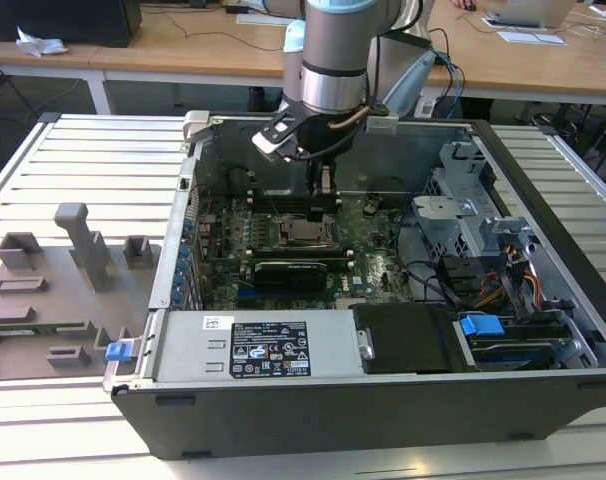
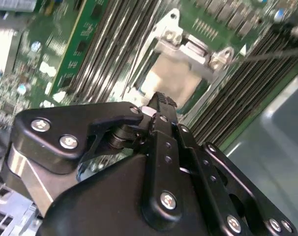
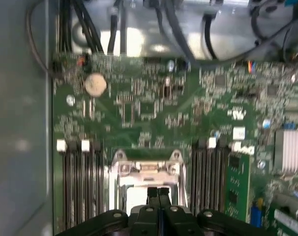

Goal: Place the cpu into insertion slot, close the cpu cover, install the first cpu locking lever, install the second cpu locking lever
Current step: 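Close the cpu cover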

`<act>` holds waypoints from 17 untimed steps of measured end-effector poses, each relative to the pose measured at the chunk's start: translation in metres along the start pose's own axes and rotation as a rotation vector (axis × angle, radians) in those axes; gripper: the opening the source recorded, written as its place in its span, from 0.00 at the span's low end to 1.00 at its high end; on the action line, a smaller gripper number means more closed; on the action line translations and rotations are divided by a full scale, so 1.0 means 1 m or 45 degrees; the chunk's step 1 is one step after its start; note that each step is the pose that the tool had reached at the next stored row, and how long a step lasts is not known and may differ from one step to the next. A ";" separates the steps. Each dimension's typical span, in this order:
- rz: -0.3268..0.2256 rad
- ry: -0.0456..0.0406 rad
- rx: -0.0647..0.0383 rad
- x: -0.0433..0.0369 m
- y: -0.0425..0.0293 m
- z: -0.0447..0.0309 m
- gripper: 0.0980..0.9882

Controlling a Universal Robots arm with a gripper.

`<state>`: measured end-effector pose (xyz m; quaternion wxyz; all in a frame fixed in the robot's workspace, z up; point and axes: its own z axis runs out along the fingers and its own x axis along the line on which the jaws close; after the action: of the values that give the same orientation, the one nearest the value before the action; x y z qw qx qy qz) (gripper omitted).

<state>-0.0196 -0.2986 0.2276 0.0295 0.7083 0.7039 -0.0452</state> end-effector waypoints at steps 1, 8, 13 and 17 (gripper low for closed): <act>0.000 0.000 0.000 0.0002 -0.0065 0.0028 0.01; 0.000 0.000 0.000 0.0013 -0.0364 0.0149 0.01; 0.000 0.000 0.000 0.0019 -0.0440 0.0194 0.01; 0.000 0.000 0.000 0.0024 -0.0444 0.0227 0.01</act>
<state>-0.0646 -0.2982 0.2057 0.0295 0.7083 0.7038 -0.0453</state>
